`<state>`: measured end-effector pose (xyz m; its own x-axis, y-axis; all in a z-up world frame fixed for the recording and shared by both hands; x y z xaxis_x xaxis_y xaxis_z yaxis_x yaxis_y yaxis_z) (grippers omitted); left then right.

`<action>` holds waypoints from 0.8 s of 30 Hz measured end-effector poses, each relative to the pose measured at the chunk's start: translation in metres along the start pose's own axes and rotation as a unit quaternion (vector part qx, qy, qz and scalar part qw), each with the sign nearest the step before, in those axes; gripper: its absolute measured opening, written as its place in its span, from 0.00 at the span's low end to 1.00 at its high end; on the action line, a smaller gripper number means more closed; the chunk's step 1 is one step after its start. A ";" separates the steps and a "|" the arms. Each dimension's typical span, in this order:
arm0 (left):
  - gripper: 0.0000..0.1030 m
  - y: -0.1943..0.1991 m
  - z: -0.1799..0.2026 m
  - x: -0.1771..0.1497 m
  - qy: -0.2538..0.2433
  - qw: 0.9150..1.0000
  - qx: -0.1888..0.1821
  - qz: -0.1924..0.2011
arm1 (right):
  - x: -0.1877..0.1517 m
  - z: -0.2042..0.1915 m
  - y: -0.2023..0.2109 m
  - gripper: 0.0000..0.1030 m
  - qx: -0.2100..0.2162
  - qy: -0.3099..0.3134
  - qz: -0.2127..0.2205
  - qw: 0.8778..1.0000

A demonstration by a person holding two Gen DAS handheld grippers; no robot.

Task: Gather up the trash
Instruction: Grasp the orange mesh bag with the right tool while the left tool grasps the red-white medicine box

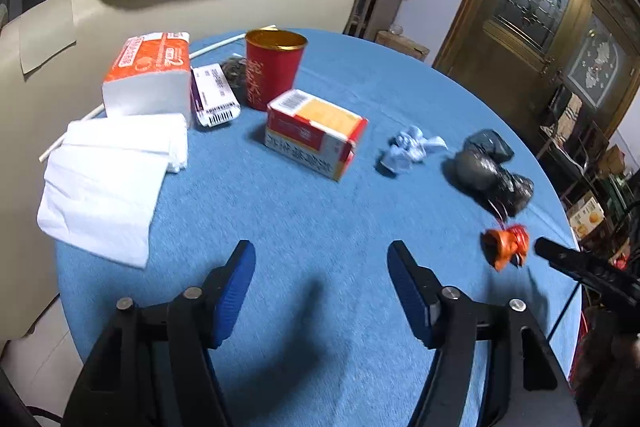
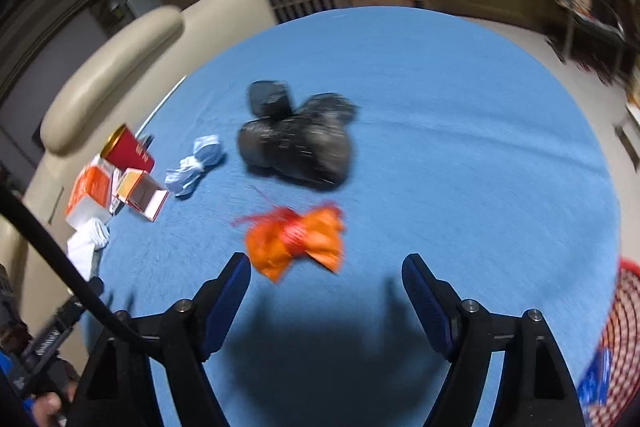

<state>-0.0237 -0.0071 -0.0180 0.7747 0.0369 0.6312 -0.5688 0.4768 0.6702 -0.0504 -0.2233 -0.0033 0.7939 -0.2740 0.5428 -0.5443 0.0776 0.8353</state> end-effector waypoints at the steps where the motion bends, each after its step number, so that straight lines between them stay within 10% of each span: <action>1: 0.71 -0.001 -0.001 0.005 0.001 1.000 0.002 0.003 | 0.004 -0.009 -0.007 0.78 0.001 0.008 -0.002 1.000; 13: 0.75 -0.064 -0.009 0.074 0.043 0.999 0.022 -0.009 | 0.014 -0.047 -0.058 0.79 -0.036 0.084 -0.001 0.996; 24: 0.74 -0.116 -0.028 0.099 0.093 0.987 0.127 -0.029 | 0.016 -0.050 -0.059 0.73 -0.038 0.095 0.012 0.995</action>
<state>0.1265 -0.0344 -0.0437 0.8323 0.1884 0.5214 -0.5540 0.2481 0.7947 0.0082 -0.1847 -0.0391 0.8216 -0.0860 0.5635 -0.5474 0.1568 0.8221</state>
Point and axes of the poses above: each gripper's, at about its wrist camera, not at the fingertips, and y roughly against the way its jaws point, z to its right, x to its top, the point moved 10 cm from there along -y, roughly the way its jaws point, and after that the axes turned 12 degrees about -x, right-handed, at the moved point
